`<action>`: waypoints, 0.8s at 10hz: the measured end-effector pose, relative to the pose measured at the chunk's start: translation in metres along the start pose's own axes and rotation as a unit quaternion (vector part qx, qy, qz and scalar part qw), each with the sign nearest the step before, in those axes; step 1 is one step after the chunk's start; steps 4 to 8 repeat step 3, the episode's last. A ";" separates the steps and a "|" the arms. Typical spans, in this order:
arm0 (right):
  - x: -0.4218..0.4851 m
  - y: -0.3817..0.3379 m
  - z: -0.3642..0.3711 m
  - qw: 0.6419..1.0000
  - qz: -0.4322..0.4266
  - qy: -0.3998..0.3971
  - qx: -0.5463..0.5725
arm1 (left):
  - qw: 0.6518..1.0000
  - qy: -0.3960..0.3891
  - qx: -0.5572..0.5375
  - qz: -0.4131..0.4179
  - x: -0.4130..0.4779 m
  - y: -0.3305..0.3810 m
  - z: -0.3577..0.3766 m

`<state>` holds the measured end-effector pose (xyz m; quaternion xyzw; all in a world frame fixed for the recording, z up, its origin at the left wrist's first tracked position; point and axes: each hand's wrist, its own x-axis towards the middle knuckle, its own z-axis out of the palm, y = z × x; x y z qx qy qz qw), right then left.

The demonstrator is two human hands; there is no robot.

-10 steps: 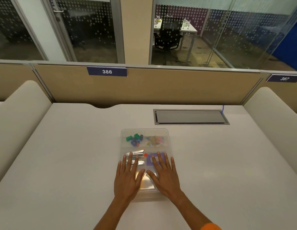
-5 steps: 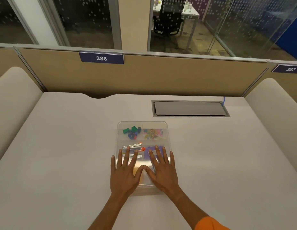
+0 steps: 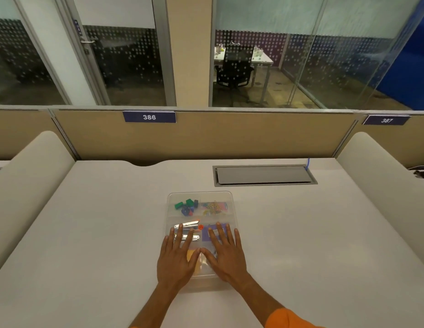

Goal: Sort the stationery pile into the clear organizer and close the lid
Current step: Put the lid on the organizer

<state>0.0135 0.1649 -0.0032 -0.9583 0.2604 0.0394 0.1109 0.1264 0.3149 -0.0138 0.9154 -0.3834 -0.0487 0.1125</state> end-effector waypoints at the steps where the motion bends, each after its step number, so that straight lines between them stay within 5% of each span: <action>1: 0.001 0.002 -0.002 1.000 -0.002 -0.002 0.016 | 1.000 -0.006 -0.005 -0.002 0.001 0.001 -0.003; 3: -0.011 0.023 -0.013 0.994 -0.026 0.069 0.085 | 0.997 0.060 -0.051 -0.001 -0.001 0.024 -0.007; 8: -0.011 0.023 -0.013 0.994 -0.026 0.069 0.085 | 0.997 0.060 -0.051 -0.001 -0.001 0.024 -0.007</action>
